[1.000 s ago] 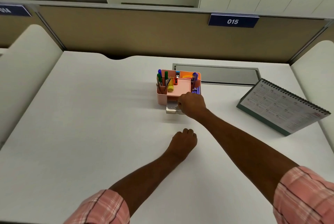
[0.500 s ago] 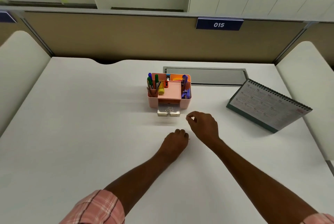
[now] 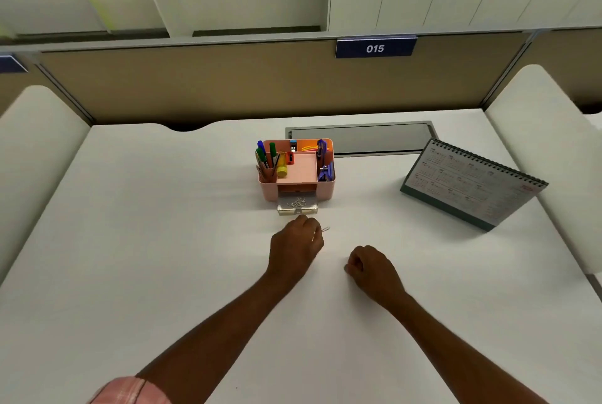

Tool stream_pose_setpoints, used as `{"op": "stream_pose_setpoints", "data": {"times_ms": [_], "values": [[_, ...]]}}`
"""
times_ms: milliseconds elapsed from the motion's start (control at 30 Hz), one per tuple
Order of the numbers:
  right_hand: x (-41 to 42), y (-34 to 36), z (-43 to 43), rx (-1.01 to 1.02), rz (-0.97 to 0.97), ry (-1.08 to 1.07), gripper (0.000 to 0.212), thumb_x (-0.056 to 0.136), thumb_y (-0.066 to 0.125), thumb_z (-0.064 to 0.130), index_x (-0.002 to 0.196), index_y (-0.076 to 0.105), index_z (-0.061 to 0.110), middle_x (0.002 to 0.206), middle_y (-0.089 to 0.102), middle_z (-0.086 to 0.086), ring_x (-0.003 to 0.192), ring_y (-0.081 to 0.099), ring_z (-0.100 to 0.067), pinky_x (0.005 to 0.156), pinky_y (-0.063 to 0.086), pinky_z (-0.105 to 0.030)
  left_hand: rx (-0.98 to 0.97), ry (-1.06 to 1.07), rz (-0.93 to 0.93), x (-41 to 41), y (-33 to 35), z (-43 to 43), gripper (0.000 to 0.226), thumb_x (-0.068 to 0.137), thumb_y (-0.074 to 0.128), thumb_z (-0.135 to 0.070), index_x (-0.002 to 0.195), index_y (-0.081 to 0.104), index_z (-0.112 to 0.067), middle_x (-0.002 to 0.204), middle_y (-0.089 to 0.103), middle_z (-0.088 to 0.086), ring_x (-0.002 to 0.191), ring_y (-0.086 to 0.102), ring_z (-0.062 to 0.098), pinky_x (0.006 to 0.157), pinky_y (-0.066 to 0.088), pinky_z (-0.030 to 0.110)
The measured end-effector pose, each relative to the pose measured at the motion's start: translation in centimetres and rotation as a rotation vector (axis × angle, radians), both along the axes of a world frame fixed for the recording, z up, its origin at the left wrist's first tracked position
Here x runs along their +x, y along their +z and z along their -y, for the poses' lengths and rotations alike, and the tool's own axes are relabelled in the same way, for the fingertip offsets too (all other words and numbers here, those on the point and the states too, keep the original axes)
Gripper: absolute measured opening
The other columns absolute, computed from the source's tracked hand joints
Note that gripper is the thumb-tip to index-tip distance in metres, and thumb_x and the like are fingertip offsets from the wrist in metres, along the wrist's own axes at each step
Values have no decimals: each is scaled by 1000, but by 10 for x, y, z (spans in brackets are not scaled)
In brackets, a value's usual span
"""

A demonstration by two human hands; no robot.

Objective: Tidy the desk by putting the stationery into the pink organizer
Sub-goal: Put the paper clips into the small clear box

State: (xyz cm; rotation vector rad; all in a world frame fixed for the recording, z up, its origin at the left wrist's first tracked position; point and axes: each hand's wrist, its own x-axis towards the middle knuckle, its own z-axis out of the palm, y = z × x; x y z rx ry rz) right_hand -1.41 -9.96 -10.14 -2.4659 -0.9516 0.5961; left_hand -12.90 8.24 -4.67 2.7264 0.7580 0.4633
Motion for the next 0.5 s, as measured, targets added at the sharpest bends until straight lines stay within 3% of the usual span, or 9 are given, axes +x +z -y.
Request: {"op": "stream_pose_setpoints", "data": {"times_ms": [67,167,500], "values": [[0,1,-1,-5,0,4,16,89,69,32,82,56,24,83,55,8,79,53,-14,67,42,-30,17,50,36,6,18,-18,9,95,64,-27,97,72,-23,94,71,-5,80,67,14,58,54,27],[-2,3,-2,-13,-4,2,14,89,67,30,83,56,24,84,54,8,79,51,-14,67,42,-30,35,120,-50,21,35,-46,16,98,63,-31,104,74,-21,97,73,-3,84,66,13,63,49,24],[-5,12,-4,-41,-17,9,14,90,61,28,83,51,22,86,52,5,82,51,-19,69,46,-35,-16,194,-331,59,37,-72,22,99,62,-29,101,79,-15,86,73,2,81,67,19,65,48,28]]}}
